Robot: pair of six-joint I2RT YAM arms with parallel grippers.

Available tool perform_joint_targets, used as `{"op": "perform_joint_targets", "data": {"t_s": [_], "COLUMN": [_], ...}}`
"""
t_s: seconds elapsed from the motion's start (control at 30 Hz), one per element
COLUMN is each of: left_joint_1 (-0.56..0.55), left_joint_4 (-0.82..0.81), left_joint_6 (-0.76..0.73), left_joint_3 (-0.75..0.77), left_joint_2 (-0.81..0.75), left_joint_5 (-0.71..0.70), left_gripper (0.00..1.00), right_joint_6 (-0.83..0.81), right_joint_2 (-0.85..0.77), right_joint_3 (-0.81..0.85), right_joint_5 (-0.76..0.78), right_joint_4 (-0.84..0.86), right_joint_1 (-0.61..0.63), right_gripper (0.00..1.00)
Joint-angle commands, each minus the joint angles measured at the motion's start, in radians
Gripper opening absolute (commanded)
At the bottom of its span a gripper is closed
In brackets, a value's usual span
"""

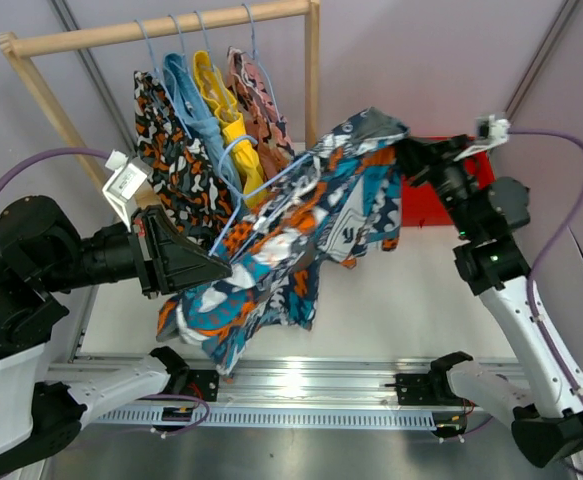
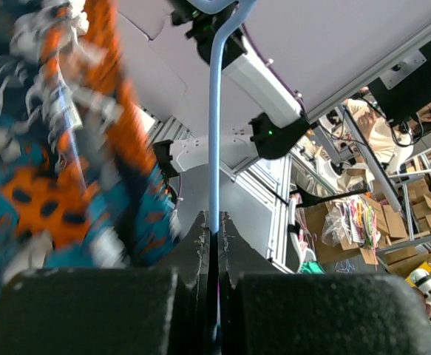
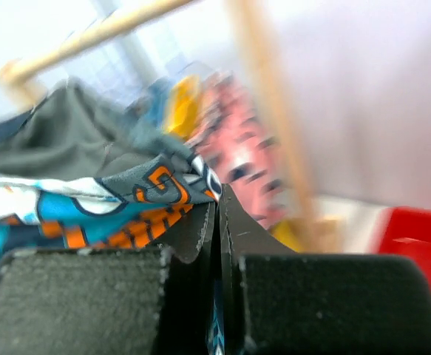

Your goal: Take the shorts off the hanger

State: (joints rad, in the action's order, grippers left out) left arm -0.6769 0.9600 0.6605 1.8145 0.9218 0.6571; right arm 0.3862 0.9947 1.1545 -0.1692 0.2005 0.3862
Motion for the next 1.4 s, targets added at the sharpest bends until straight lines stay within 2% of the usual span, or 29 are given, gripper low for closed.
{"op": "perform_joint_targets", "data": {"t_s": [0.0,0.03,0.13,0.33,0.4,0.5,0.57,0.73,0.87,0.97,1.03,1.1,1.13,1.23,1.27,1.33,1.37], "left_joint_1": [-0.006,-0.006,-0.006,-0.006,-0.006,-0.006,-0.006,-0.006,-0.006,-0.006,-0.006,-0.006,-0.006,-0.006,-0.006,-0.006,-0.006], "left_joint_4": [-0.006,0.003,0.026,0.048,0.069,0.092,0.094,0.06,0.055,0.046,0.01,-0.07,-0.107,-0.231,-0.265,-0.372,-0.433], "left_joint_6": [-0.009,-0.01,-0.019,-0.019,-0.025,-0.032,-0.03,-0.016,-0.028,-0.048,-0.058,-0.067,-0.064,-0.052,-0.041,-0.039,-0.036], "left_joint_3": [-0.02,-0.023,-0.03,-0.021,0.003,0.026,0.007,-0.063,-0.076,-0.099,-0.144,-0.191,-0.266,-0.31,-0.354,-0.38,-0.394], "left_joint_2": [-0.034,-0.041,-0.052,-0.064,-0.06,-0.06,-0.066,-0.101,-0.101,-0.1,-0.101,-0.107,-0.112,-0.06,-0.028,-0.002,0.006], "left_joint_5": [0.013,0.013,0.012,0.01,0.012,0.012,0.024,0.035,0.013,-0.046,-0.103,-0.206,-0.224,-0.235,-0.235,-0.247,-0.263], "left_gripper": [0.0,0.0,0.0,0.0,0.0,0.0,0.0,0.0,0.0,0.0,0.0,0.0,0.0,0.0,0.0,0.0,0.0], "right_joint_6": [0.086,0.094,0.123,0.144,0.158,0.215,0.226,0.217,0.229,0.256,0.258,0.24,0.188,0.1,0.099,0.091,0.085], "right_joint_2": [-0.031,-0.03,-0.016,0.039,0.062,0.134,0.192,0.284,0.28,0.205,0.139,0.023,-0.016,-0.128,-0.143,-0.175,-0.185], "right_joint_3": [0.013,0.013,0.013,0.013,0.023,0.069,0.118,0.197,0.197,0.116,0.004,-0.07,-0.114,-0.15,-0.159,-0.161,-0.153], "right_joint_5": [0.002,-0.006,-0.036,-0.001,0.054,0.042,0.028,0.022,0.011,-0.064,-0.212,-0.277,-0.274,-0.247,-0.248,-0.256,-0.251], "right_joint_4": [0.03,0.025,0.02,-0.01,-0.047,-0.082,-0.096,-0.131,-0.144,-0.089,-0.023,0.039,0.021,-0.058,-0.085,-0.111,-0.142], "right_joint_1": [-0.168,-0.228,-0.297,-0.308,-0.323,-0.375,-0.412,-0.417,-0.417,-0.414,-0.389,-0.301,-0.186,0.017,0.13,0.228,0.318], "right_gripper": [0.0,0.0,0.0,0.0,0.0,0.0,0.0,0.0,0.0,0.0,0.0,0.0,0.0,0.0,0.0,0.0,0.0]}}
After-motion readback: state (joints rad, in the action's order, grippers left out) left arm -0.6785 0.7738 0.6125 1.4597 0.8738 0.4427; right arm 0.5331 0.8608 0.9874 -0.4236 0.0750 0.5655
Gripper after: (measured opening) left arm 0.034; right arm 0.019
